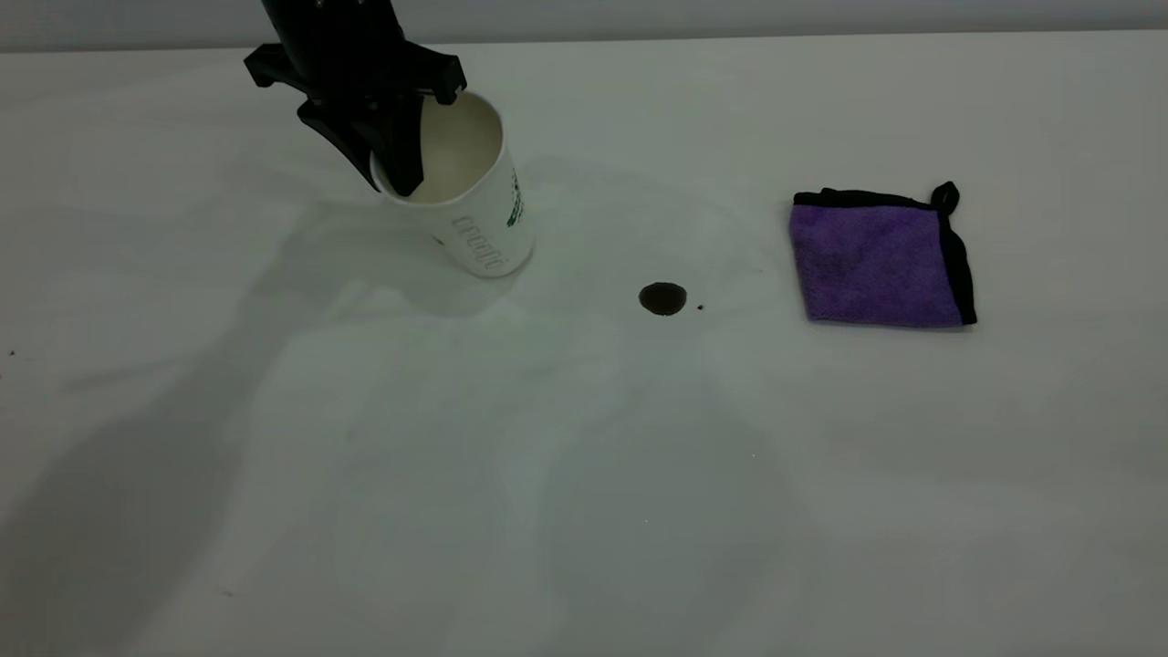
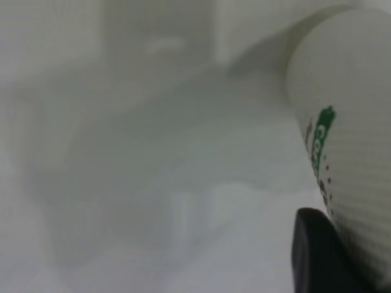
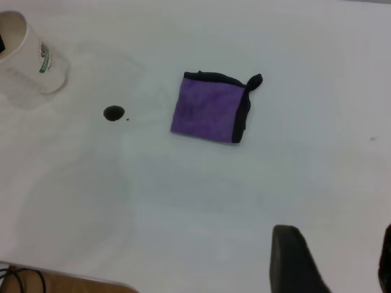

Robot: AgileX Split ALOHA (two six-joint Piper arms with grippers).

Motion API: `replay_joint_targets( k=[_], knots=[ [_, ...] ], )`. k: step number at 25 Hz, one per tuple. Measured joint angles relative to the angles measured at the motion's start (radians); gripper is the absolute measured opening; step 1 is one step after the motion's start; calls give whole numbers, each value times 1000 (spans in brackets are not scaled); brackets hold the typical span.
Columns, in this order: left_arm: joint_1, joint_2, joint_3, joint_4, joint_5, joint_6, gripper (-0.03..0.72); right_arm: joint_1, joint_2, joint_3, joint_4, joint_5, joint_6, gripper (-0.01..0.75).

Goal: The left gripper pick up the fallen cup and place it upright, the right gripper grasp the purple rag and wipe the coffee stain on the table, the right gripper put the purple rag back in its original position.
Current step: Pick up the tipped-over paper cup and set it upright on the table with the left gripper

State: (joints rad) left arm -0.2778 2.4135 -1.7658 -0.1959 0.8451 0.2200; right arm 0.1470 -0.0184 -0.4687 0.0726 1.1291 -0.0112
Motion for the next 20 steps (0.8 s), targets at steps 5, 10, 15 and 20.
replay_joint_targets(
  k=[5, 10, 15, 20],
  knots=[
    [-1, 0, 0, 0, -17, 0, 323, 0, 0, 0, 0, 0, 0, 386],
    [-1, 0, 0, 0, -26, 0, 338, 0, 0, 0, 0, 0, 0, 386],
    [-1, -15, 0, 0, -56, 2, 369, 0, 0, 0, 0, 0, 0, 386],
    [-1, -50, -27, 0, -63, 3, 456, 0, 0, 0, 0, 0, 0, 386]
  ],
)
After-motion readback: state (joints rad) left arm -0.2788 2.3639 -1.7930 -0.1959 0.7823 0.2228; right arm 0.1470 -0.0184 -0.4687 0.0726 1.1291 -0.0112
